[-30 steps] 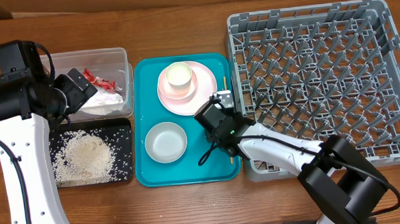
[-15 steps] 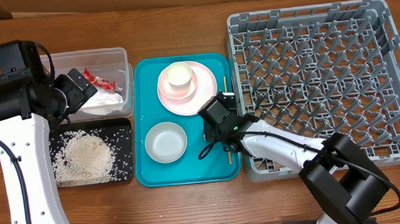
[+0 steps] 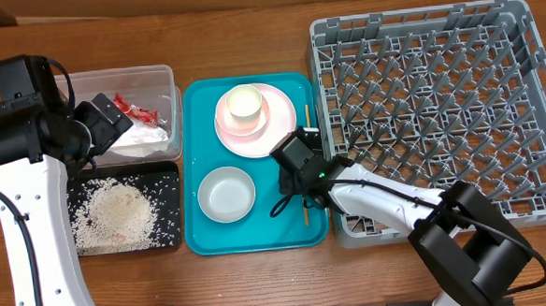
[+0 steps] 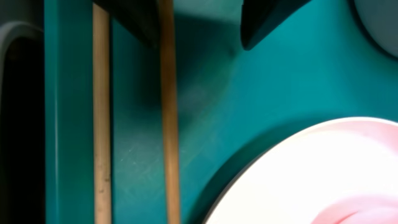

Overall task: Sort waste into correct bins and load items into the dishwasher
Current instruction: 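Move the right gripper to the chopsticks on the teal tray and grasp them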

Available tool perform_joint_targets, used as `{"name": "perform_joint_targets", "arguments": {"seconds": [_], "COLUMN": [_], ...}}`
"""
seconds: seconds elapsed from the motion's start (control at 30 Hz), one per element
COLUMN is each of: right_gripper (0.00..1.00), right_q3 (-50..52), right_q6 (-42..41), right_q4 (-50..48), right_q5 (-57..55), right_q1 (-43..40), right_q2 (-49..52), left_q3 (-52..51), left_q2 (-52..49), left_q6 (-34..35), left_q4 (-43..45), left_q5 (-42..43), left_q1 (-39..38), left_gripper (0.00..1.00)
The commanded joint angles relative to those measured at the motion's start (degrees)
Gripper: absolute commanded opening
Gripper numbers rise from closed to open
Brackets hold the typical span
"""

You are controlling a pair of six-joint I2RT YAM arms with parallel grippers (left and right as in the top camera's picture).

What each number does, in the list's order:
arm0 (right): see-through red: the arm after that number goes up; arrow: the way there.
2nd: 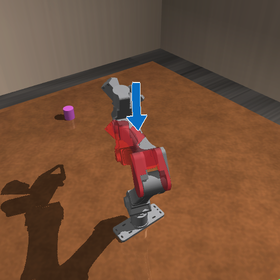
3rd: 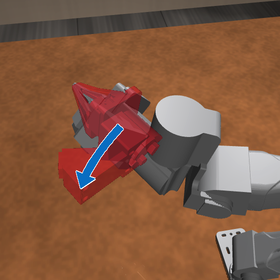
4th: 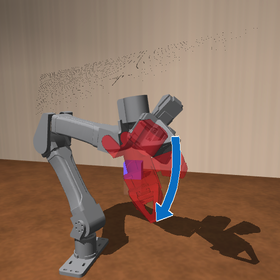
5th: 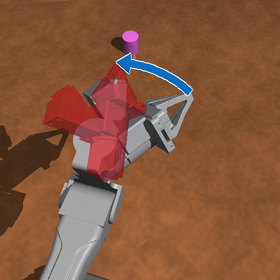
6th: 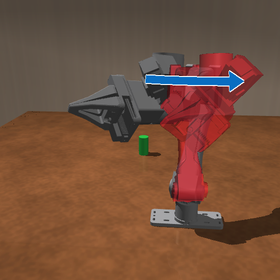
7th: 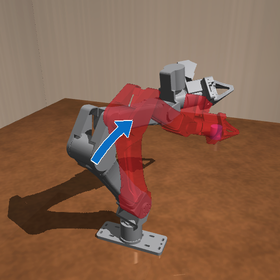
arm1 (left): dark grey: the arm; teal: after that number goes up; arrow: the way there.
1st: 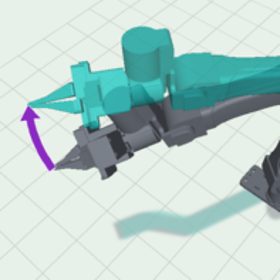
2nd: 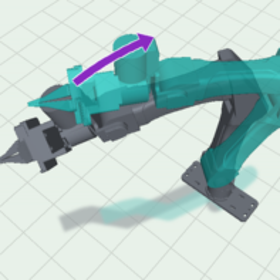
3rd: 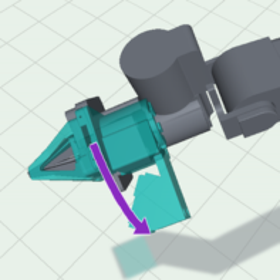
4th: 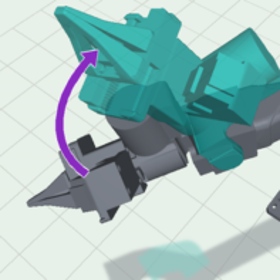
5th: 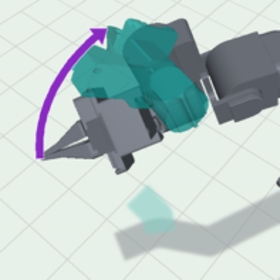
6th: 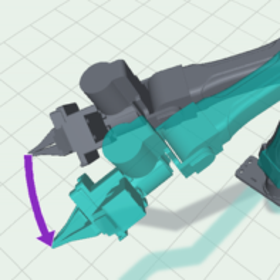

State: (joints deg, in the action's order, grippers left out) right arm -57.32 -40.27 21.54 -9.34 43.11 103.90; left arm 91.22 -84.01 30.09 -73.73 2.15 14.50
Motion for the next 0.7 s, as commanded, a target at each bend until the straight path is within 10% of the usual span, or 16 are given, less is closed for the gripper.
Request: {"name": "perform_joint_targets", "arguments": {"seconds": [0.0, 0.67], "right_gripper": [0.41, 0.24], "right_q3": [-0.2, -0.07], "right_q6": [2.91, 8.57], "right_q4": [-0.26, -0.5], "right_q5": [-1.49, -4.52], "right_q1": [-0.33, 1.88], "right_q2": [0.72, 1.68], "left_q3": [-0.2, -0.2], "left_q2": [-0.26, -0.26], "left_q6": [0.15, 0.15], "left_q4": [0.07, 0.07], "left_q5": [0.22, 0.22], "left_q1": [0.11, 0.11], "left_gripper": [1.0, 1.0]}}
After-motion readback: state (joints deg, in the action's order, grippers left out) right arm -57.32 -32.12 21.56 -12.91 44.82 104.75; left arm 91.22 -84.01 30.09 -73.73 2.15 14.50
